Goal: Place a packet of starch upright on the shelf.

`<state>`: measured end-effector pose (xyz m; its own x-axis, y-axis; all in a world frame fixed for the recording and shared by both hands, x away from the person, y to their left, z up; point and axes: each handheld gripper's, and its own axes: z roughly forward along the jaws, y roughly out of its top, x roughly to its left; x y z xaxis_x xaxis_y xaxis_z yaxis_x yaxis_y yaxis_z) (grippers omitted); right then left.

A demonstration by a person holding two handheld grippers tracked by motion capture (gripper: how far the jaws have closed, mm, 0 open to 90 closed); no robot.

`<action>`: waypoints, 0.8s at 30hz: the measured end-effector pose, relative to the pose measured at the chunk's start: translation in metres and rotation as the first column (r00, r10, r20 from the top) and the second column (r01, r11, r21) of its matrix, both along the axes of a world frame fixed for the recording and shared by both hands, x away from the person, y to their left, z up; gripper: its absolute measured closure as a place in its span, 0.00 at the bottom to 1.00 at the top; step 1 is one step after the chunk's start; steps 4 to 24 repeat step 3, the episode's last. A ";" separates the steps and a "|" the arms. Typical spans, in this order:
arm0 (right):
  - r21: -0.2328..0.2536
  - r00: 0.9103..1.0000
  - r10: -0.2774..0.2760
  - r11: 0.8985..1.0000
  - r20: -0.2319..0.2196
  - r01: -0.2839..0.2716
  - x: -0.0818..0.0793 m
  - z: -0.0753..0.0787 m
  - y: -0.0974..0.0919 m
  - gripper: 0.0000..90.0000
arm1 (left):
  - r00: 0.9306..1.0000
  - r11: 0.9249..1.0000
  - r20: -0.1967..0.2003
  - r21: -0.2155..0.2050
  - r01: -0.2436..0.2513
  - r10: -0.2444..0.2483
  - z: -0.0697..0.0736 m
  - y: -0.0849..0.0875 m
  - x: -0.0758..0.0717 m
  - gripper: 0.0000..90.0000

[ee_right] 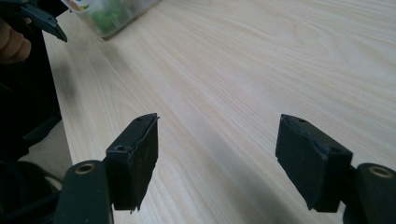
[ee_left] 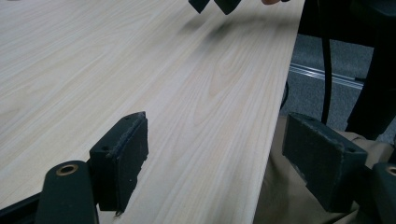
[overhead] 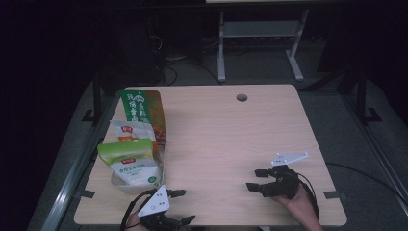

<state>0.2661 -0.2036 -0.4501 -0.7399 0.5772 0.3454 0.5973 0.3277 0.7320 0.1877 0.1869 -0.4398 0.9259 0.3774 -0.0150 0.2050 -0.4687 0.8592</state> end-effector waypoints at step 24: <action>-0.015 1.000 -0.001 1.000 0.014 0.001 -0.004 -0.001 0.001 0.32 | 1.000 1.000 0.001 0.001 0.004 -0.004 0.000 0.000 0.001 0.25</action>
